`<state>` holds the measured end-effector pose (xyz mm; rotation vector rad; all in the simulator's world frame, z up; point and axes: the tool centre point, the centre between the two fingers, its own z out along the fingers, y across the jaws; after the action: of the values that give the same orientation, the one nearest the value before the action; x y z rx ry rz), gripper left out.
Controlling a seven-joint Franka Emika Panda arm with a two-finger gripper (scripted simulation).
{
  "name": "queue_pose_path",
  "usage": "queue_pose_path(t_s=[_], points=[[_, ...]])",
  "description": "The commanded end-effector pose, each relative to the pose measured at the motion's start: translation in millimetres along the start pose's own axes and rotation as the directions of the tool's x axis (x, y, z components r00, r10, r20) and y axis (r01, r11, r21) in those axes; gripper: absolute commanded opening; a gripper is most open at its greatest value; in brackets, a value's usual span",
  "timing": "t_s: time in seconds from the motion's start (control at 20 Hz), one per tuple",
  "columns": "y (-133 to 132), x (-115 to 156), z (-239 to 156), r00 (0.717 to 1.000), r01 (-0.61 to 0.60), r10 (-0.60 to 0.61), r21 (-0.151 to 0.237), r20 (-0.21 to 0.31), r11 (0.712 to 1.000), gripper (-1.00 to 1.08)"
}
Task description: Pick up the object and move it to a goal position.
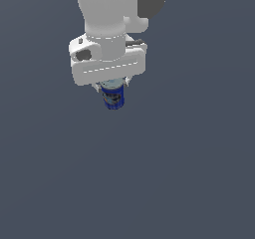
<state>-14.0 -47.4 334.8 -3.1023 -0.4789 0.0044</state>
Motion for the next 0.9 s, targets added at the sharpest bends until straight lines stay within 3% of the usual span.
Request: queue_pose_path(t_s=[0.0,0.85], points=[[8,4,-22,1.000,0.000,0.000,-0.001,-0.003,1.000,-1.00],[49,27,-122,1.000,0.000,0.000,-0.003,-0.003,1.000,-1.00]])
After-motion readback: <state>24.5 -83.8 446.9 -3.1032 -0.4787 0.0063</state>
